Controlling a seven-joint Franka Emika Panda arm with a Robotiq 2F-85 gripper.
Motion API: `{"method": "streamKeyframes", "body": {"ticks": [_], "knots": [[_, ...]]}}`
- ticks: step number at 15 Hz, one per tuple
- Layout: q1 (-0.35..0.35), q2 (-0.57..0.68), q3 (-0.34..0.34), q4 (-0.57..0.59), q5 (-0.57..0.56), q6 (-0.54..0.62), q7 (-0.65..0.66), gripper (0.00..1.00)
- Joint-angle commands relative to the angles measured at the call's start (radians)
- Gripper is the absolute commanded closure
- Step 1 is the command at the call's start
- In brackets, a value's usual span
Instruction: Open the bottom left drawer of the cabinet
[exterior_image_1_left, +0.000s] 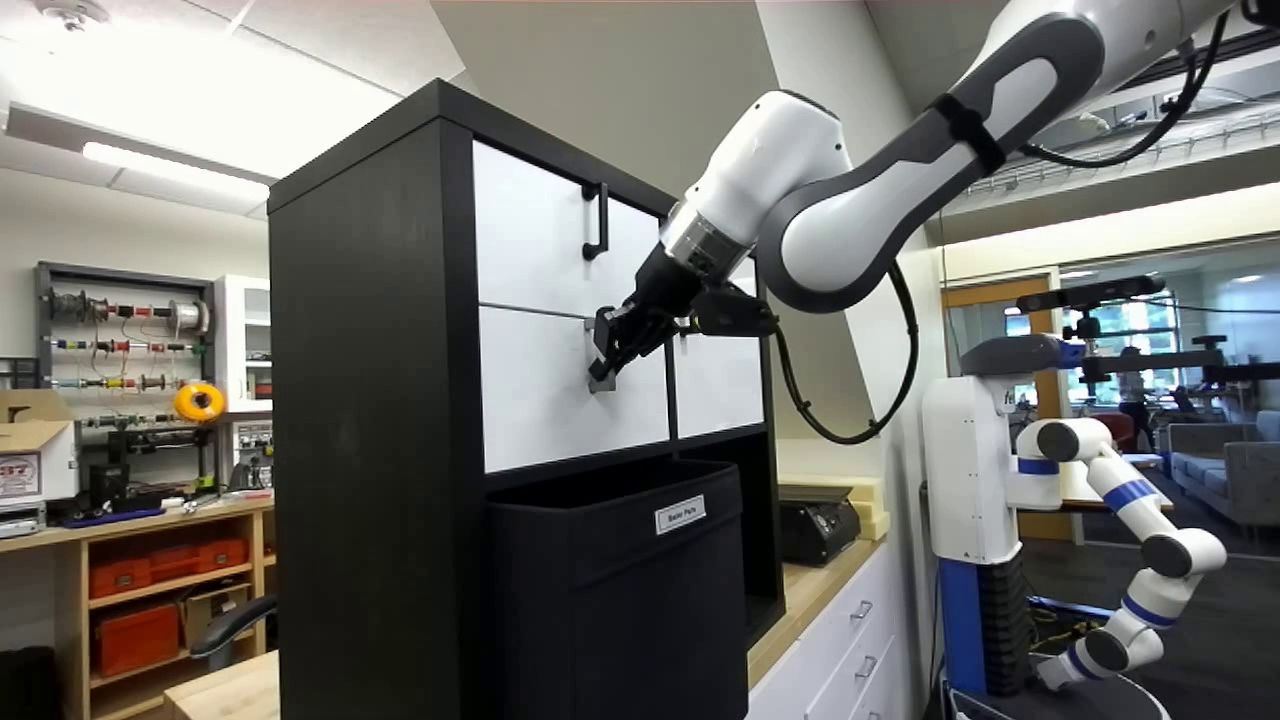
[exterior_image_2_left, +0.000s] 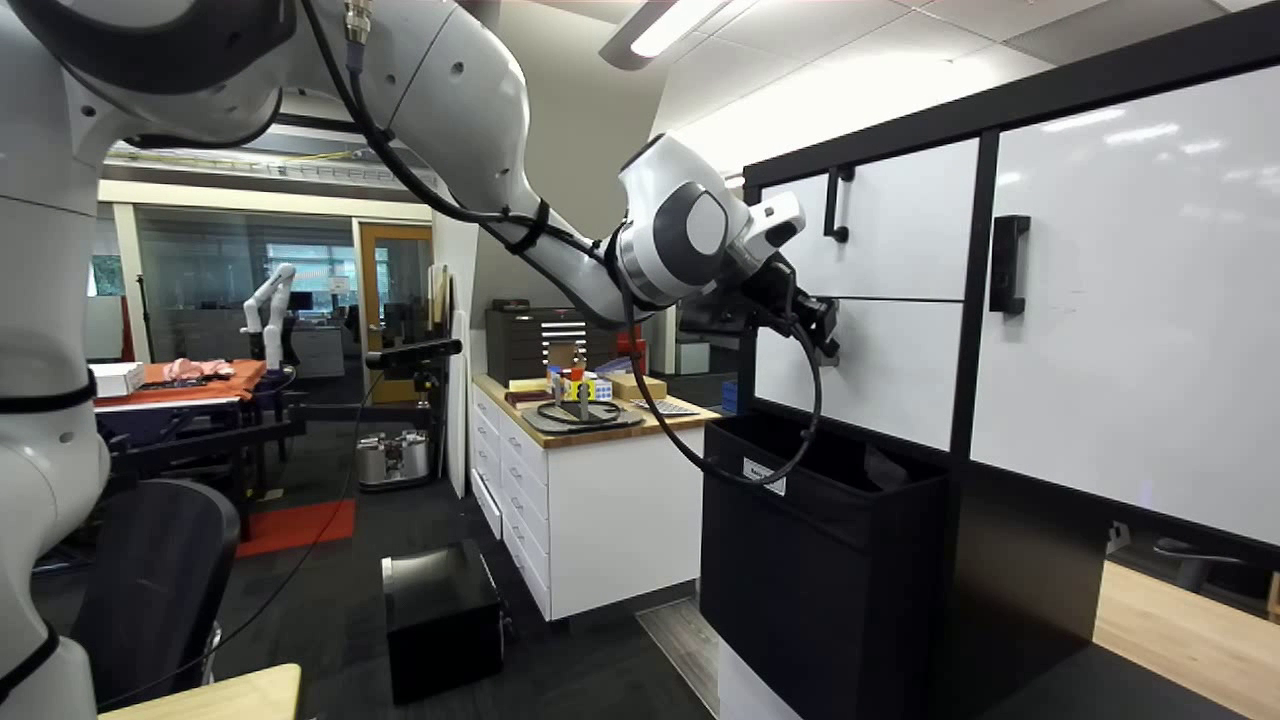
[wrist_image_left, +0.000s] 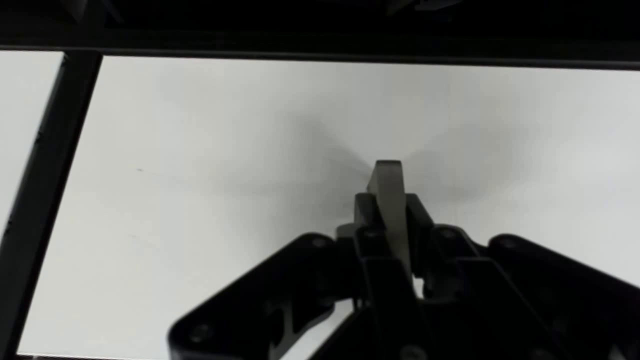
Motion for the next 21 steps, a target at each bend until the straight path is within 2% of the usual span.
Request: {"method": "streamKeyframes", "body": {"ticks": [1, 14, 21], "knots": [[0.004, 0.003, -0.013, 0.012, -0.024, 0.014, 0.010, 0.95], [0.020, -0.075, -0.028, -0.096, -0.090, -0.023, 0.066, 0.95], [0.008, -0.149, -0.017, -0.207, -0.132, -0.025, 0.108, 0.95]]}}
